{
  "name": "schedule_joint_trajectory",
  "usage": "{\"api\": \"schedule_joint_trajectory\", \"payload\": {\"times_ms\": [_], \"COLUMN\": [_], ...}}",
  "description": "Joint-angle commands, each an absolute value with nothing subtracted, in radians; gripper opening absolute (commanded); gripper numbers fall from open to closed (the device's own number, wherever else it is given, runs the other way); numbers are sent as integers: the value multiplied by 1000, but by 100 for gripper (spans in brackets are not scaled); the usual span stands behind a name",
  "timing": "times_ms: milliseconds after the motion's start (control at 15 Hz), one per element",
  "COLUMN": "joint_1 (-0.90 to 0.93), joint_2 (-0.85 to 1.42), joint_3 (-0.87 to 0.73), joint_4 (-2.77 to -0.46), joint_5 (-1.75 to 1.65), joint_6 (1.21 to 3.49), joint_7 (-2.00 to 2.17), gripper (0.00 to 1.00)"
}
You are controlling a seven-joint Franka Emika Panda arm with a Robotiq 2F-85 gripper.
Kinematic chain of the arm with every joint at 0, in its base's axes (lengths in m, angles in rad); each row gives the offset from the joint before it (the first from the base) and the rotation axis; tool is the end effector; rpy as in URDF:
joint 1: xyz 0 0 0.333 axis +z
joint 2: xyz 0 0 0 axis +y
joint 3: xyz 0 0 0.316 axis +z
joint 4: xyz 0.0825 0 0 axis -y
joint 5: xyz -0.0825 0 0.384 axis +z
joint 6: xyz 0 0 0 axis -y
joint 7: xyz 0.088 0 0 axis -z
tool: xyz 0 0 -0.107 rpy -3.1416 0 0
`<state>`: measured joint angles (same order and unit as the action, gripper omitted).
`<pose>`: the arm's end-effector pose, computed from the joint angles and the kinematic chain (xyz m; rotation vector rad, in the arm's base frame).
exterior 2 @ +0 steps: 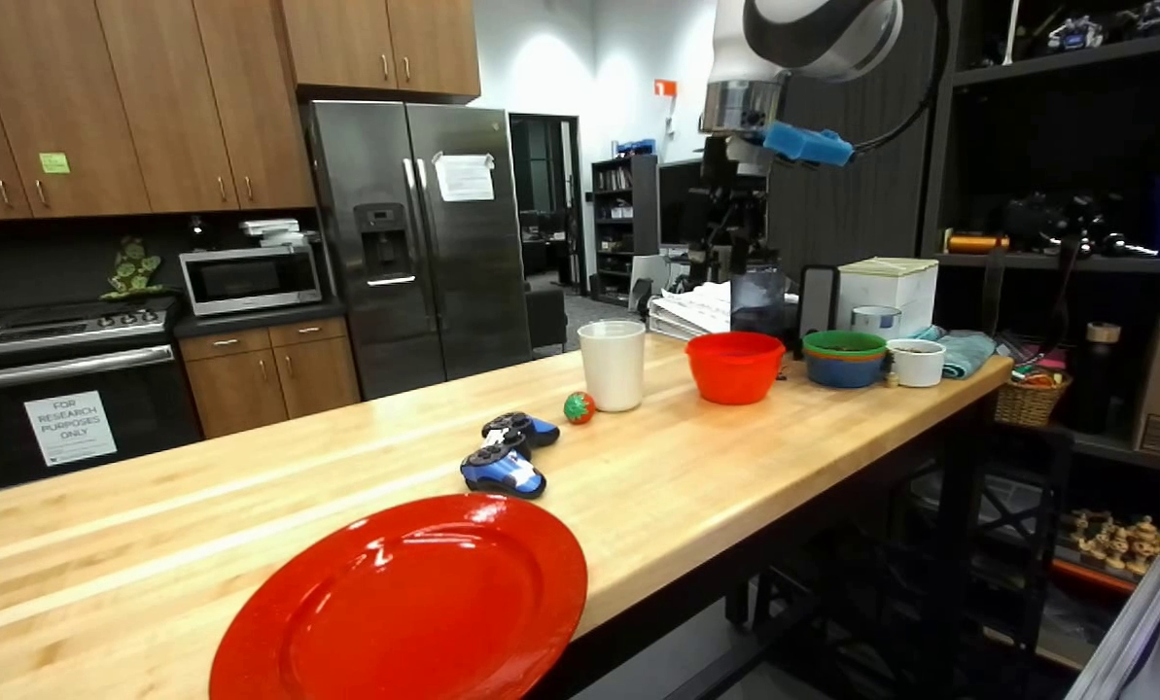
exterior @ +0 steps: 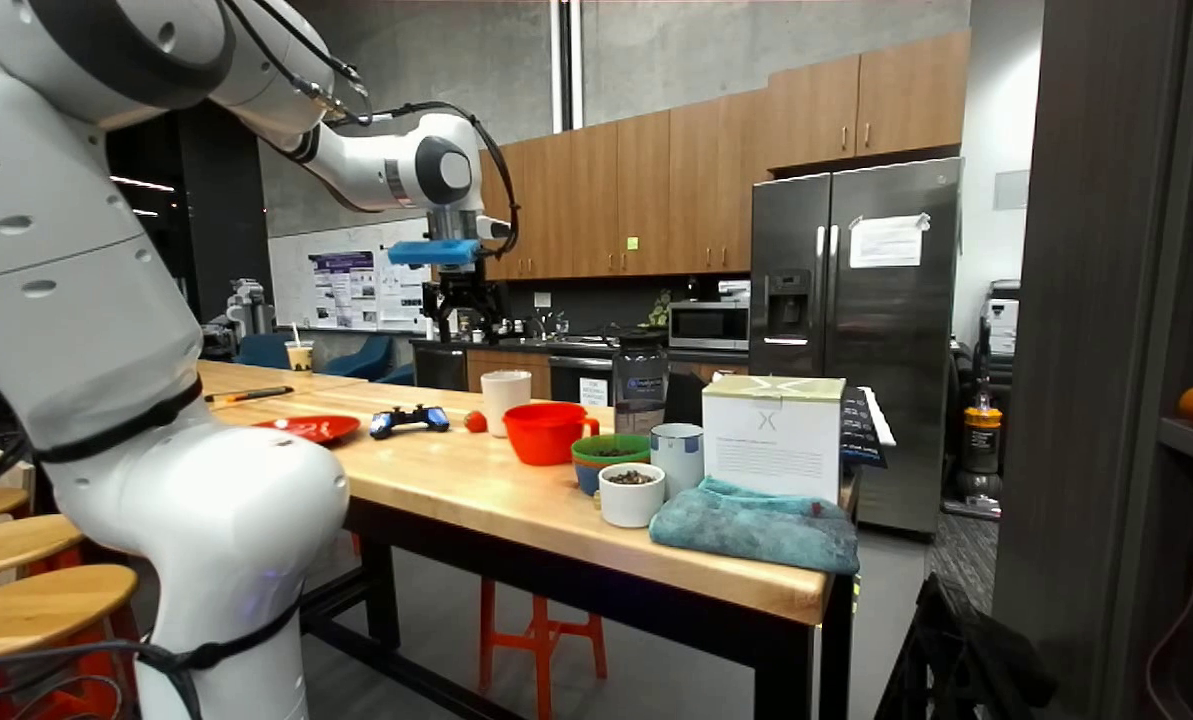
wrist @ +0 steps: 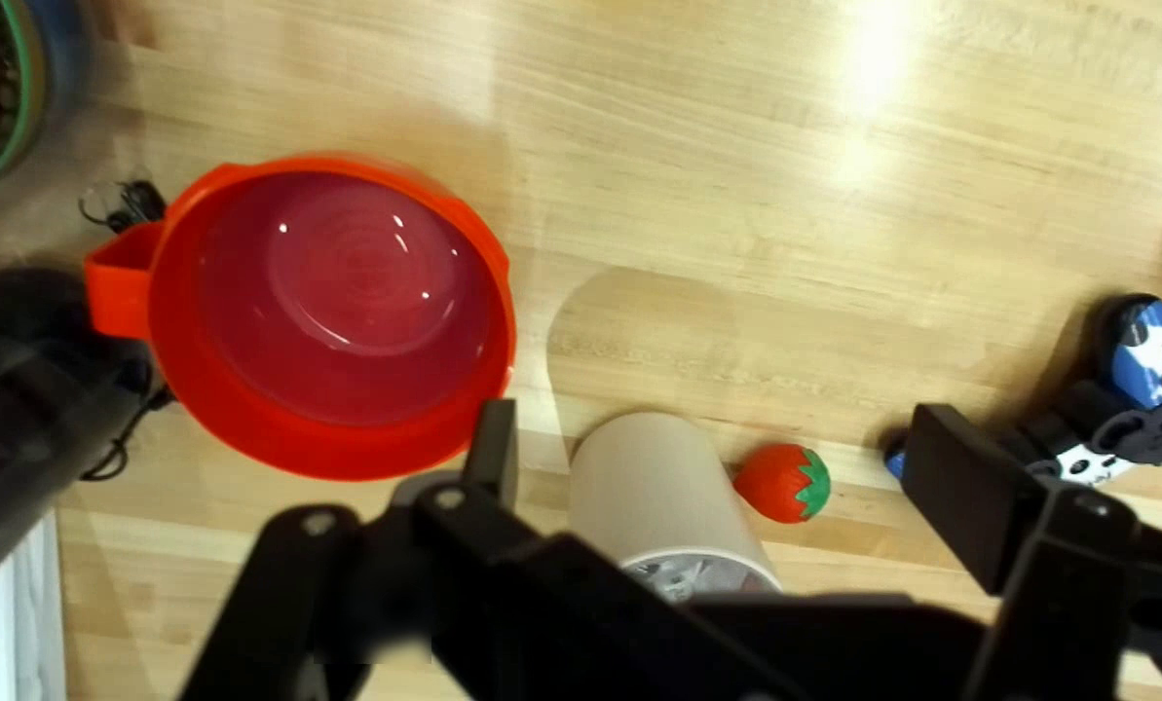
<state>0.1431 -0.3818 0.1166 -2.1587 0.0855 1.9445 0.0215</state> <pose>0.4385 0.1290 0.5670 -3.0543 -0.3201 -0.2444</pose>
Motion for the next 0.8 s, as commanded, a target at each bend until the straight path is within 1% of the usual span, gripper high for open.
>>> {"api": "schedule_joint_trajectory", "payload": {"times_ms": [0, 267, 733], "joint_1": [182, 234, 289], "joint_2": [-340, -309, -276], "joint_3": [126, 144, 165], "joint_4": [-2124, -2125, -2128], "joint_5": [138, 212, 316], "joint_6": [1989, 2022, 1966], "joint_7": [-59, -148, -279], "gripper": [100, 100, 100]}}
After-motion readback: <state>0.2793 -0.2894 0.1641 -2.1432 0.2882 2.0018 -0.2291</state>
